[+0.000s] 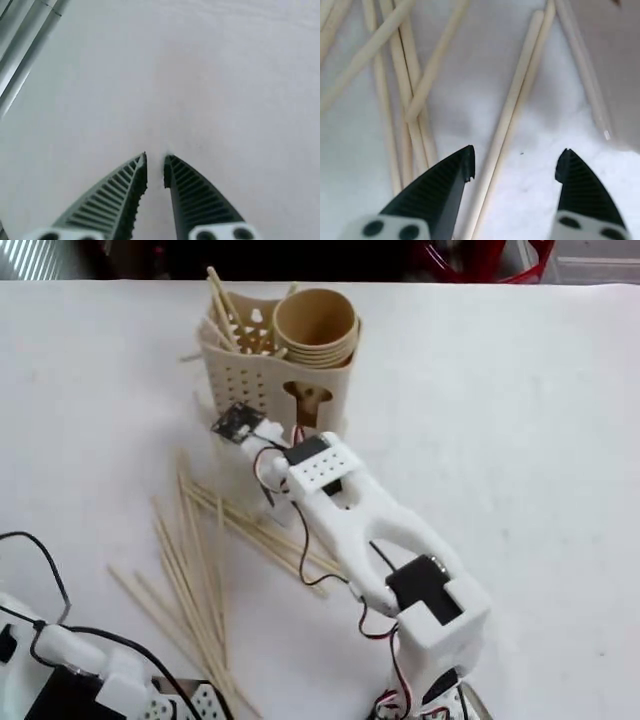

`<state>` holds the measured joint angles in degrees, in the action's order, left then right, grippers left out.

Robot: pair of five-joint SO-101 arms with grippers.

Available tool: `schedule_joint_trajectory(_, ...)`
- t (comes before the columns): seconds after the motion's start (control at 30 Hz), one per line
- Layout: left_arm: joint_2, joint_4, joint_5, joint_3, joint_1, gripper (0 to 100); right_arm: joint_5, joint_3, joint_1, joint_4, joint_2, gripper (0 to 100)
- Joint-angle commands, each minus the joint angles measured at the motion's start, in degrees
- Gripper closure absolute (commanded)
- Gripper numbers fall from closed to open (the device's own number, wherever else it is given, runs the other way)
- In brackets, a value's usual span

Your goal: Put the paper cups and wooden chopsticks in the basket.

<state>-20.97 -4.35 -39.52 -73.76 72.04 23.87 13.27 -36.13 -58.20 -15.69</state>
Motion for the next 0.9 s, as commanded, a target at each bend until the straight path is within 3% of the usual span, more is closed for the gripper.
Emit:
schedule_joint_trajectory(0.0, -0.66, -5.01, -0.35, -1.85, 0.13, 92, -0.44, -2.46, 0.84, 0.48, -1.1, 73.6)
schedule_joint_trajectory(0.2, -0.66, -5.1, -0.26, -3.43, -0.31, 92, -0.44, -2.9, 0.84, 0.48, -4.97, 75.5)
schedule_joint_trajectory(0.43, -0.75, -5.1, -0.09, -3.43, -0.84, 92, -0.44, -2.55, 0.84, -0.04, -5.76, 98.4)
schedule_joint_trajectory(0.87, -0.75, -5.1, -0.18, -3.43, -0.66, 92, -0.44, 1.32, 1.71, -6.11, -4.7, 98.1)
